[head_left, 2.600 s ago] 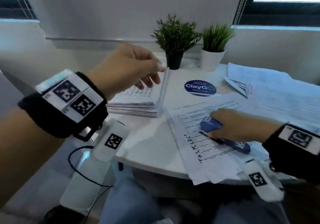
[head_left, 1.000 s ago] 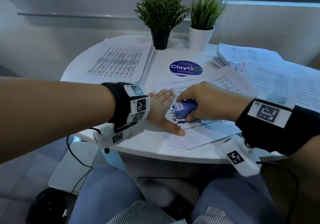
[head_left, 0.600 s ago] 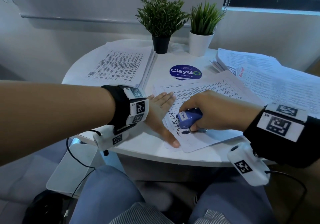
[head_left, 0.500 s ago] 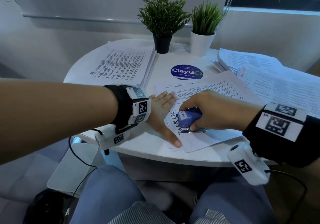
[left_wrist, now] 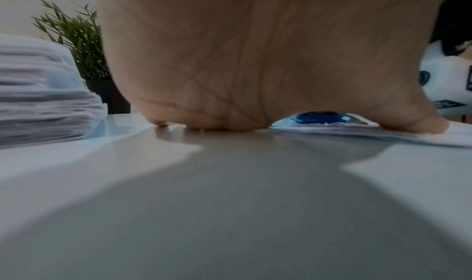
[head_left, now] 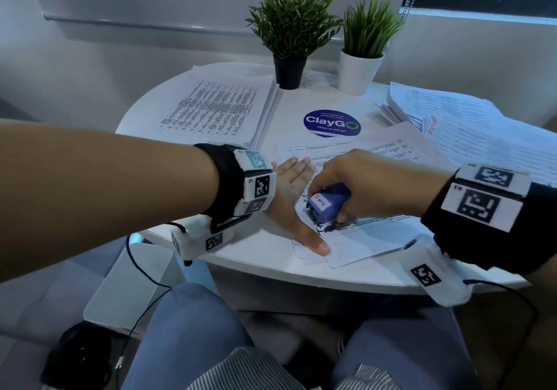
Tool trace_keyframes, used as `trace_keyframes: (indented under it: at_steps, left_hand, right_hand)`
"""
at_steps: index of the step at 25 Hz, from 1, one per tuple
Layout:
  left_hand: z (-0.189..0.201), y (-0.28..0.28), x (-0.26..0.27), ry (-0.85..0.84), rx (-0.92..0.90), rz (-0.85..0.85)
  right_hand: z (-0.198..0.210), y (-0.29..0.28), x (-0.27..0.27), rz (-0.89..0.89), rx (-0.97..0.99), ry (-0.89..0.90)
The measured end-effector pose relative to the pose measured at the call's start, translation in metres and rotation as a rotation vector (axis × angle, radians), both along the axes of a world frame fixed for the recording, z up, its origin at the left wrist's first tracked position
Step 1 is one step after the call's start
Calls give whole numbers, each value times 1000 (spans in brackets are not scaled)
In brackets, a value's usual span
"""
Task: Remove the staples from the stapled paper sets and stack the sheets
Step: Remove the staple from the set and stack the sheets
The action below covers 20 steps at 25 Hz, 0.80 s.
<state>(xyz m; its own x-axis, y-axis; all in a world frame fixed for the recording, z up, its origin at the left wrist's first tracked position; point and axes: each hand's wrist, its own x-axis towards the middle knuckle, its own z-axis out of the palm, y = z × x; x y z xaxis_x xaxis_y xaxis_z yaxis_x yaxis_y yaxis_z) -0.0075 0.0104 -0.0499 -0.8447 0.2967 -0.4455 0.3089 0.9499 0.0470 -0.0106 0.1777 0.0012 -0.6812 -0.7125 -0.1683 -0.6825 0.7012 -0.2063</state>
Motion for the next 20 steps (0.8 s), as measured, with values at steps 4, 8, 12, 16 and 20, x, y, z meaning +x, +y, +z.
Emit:
trace_keyframes:
  at_steps: [4, 8, 12, 16, 20]
  left_hand:
    - [-2, 1, 3, 35, 0, -16]
    - [-1, 3, 6, 51, 2, 6]
    - [4, 6, 10, 44, -10, 10]
    - [11, 12, 15, 49, -40, -18]
    - [10, 9, 14, 34, -33, 6]
  right_hand:
    - [-7, -1, 3, 38, -58, -6]
    - [-8, 1, 7, -9, -92, -23]
    - [-9, 3, 12, 36, -136, 36]
    - [-16, 5, 17, 174, -205, 145]
    - [-10, 5, 13, 193, -73, 98]
